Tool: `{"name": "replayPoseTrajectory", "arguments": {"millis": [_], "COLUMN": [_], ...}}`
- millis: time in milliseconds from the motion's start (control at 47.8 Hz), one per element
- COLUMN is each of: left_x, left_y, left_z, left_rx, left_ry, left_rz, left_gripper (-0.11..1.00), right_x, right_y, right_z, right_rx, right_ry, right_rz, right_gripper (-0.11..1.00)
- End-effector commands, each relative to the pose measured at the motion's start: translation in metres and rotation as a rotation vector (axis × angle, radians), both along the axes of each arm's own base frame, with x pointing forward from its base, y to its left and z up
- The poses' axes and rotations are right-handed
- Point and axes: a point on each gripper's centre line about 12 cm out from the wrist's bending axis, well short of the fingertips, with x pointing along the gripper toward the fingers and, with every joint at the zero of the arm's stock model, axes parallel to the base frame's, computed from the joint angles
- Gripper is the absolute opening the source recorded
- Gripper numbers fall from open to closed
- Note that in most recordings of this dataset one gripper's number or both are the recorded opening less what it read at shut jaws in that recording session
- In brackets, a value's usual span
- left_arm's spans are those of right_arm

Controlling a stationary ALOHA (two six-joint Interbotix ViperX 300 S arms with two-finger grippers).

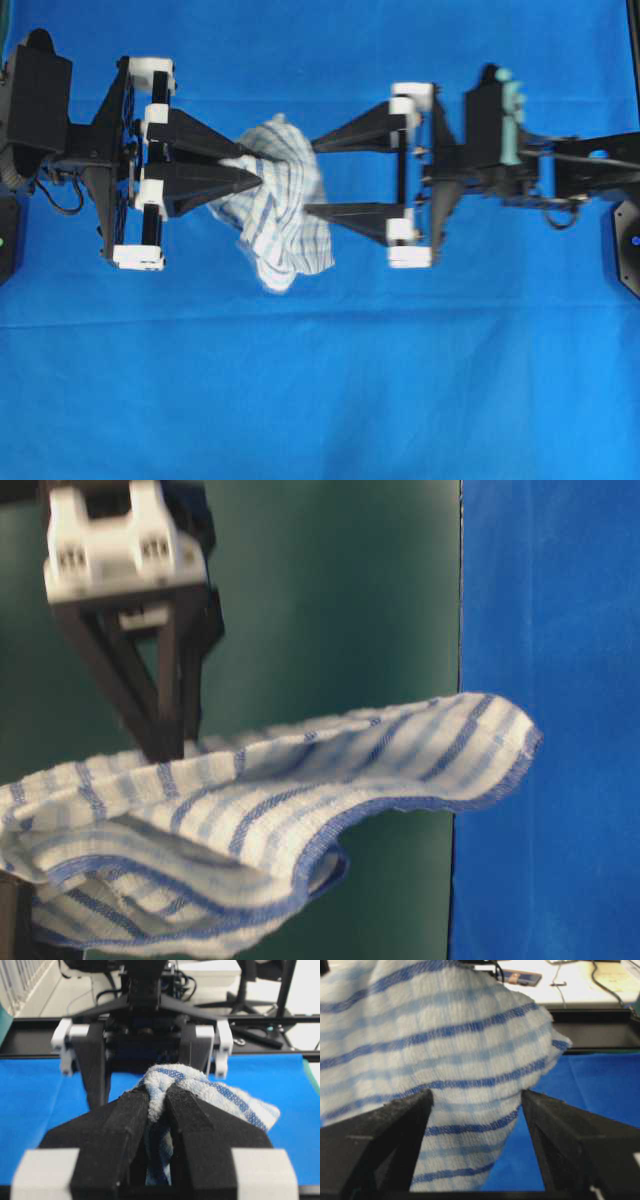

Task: Hand over the towel.
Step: 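Close the right gripper on the towel beside the left gripper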

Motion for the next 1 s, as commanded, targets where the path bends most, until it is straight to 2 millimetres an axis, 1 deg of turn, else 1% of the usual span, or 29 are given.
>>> {"name": "replayPoseTrajectory", "arguments": {"millis": [0, 125, 293, 606, 669, 711, 753, 816, 899, 920, 941, 983], "left_x": [0.0, 0.0, 0.0, 0.0, 0.0, 0.0, 0.0, 0.0, 0.0, 0.0, 0.0, 0.001], "left_y": [-0.002, -0.002, -0.002, -0.004, -0.004, -0.004, -0.005, -0.005, -0.005, -0.005, -0.005, -0.005], "left_z": [0.009, 0.009, 0.009, 0.009, 0.01, 0.01, 0.01, 0.01, 0.011, 0.011, 0.012, 0.011], "left_rx": [0.001, 0.001, 0.001, 0.001, 0.001, 0.0, 0.002, 0.002, 0.0, 0.0, 0.0, 0.002], "left_ry": [-0.032, -0.034, -0.034, -0.034, -0.04, -0.043, -0.043, -0.046, -0.057, -0.058, -0.061, -0.061], "left_rz": [-0.005, -0.005, -0.006, -0.012, -0.012, -0.014, -0.015, -0.015, -0.015, -0.015, -0.015, -0.014], "left_gripper": [0.04, 0.04, 0.04, 0.04, 0.04, 0.04, 0.04, 0.04, 0.04, 0.04, 0.04, 0.04], "right_x": [0.016, 0.033, 0.047, 0.051, 0.051, 0.051, 0.051, 0.051, 0.051, 0.051, 0.051, 0.051], "right_y": [0.001, 0.001, 0.0, -0.001, -0.001, 0.0, -0.001, 0.0, 0.001, 0.001, 0.001, 0.001], "right_z": [0.015, 0.018, 0.019, 0.021, 0.021, 0.021, 0.021, 0.02, 0.019, 0.019, 0.018, 0.018], "right_rx": [0.003, 0.003, 0.025, 0.019, 0.017, 0.014, 0.008, 0.003, -0.011, -0.012, -0.012, -0.013], "right_ry": [-0.042, -0.038, -0.036, -0.042, -0.04, -0.04, -0.037, -0.028, -0.016, -0.013, -0.01, -0.006], "right_rz": [0.002, 0.005, -0.005, -0.01, -0.009, -0.007, -0.007, -0.003, 0.003, 0.004, 0.004, 0.003], "right_gripper": [0.73, 0.73, 0.73, 0.72, 0.71, 0.67, 0.58, 0.41, 0.15, 0.11, 0.09, 0.1]}}
